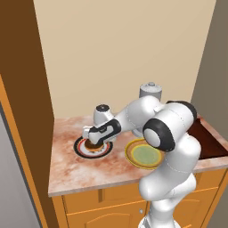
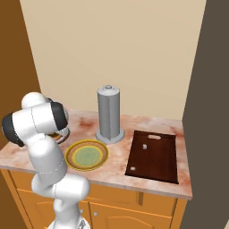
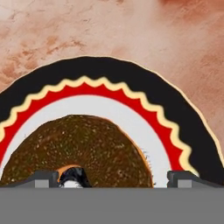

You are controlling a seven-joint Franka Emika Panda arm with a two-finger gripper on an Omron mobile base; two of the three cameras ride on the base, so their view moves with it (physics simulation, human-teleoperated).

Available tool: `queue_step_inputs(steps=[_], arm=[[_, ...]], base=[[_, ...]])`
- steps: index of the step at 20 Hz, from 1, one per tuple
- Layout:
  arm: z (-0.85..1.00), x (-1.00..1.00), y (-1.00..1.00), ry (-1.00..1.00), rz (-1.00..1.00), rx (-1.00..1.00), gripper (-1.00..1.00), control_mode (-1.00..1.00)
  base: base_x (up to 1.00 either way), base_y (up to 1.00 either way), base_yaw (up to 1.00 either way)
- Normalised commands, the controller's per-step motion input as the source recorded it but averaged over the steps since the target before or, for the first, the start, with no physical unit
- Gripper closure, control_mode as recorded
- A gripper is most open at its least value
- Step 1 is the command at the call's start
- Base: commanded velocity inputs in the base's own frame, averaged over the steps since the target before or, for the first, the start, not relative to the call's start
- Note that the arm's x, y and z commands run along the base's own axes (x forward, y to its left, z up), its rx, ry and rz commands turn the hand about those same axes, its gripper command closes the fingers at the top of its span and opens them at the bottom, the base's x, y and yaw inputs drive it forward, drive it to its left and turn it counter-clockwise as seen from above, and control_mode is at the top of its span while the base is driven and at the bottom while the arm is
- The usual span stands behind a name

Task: Move the dessert items from the plates to the tray.

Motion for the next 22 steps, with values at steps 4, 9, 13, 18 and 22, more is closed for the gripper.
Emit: queue_step_inputs(steps=[4,9,13,18,22], arm=[[0.0,-0.12,-0.24,0.0,-0.02,0.0,-1.0,-1.0],[0.0,-0.14,-0.28,0.0,-0.01,0.0,-1.0,-1.0],[-0.17,0.01,-0.1,0.01,0.0,0.0,-1.0,-1.0],[-0.06,0.3,0.01,0.0,0.0,0.0,-1.0,-1.0],[-0.02,0.08,0.03,0.0,0.0,0.0,-1.0,-1.0]], base=[[0.0,0.0,0.0],[0.0,0.0,0.0],[0.0,0.0,0.0],[0.0,0.0,0.0],[0.0,0.0,0.0]])
